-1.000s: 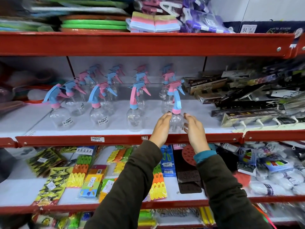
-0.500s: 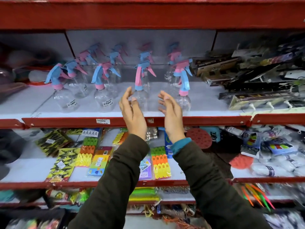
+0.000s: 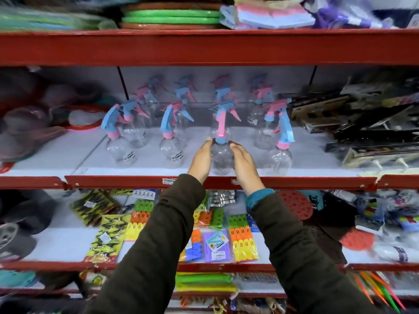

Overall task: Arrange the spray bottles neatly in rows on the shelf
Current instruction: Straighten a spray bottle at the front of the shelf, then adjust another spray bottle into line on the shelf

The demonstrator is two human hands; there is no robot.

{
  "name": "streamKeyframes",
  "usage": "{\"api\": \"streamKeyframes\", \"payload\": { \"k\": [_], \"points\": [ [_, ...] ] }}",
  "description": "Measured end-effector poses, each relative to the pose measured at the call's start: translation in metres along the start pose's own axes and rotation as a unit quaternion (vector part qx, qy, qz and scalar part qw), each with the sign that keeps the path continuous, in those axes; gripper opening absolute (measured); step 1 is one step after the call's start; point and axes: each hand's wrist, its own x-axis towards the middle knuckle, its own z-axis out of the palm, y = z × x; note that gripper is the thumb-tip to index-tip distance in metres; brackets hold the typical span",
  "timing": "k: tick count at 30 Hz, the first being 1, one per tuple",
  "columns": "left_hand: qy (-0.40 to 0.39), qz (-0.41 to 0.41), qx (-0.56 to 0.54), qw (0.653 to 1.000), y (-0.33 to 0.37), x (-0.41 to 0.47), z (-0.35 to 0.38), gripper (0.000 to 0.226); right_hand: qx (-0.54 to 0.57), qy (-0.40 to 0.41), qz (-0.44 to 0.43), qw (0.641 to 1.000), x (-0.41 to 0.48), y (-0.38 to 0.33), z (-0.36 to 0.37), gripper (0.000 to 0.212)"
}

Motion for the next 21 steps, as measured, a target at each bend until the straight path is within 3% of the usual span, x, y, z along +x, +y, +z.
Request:
{"api": "streamKeyframes", "payload": {
  "k": [7, 10, 16, 21],
  "points": [
    [-0.060, 0.026, 0.047, 0.997, -0.006, -0.009, -0.008, 0.034, -0.043, 0.008, -0.014, 0.999, -0.014, 0.004, -0.003, 0.037],
    [-0.056, 0.042, 0.046, 0.997, -0.007, -0.011, -0.012, 0.039, -0.038, 0.055, -0.021, 0.998, -0.019, 0.002, 0.002, 0.041],
    [0.022, 0.130, 0.003, 0.991, -0.016, -0.028, -0.036, 0.045, -0.042, 0.214, -0.132, 0.967, -0.051, -0.007, 0.022, 0.023],
    [0.187, 0.198, -0.007, 0.962, -0.022, -0.032, -0.070, 0.056, -0.020, 0.152, -0.132, 0.979, -0.061, -0.007, 0.075, 0.021]
  ]
}}
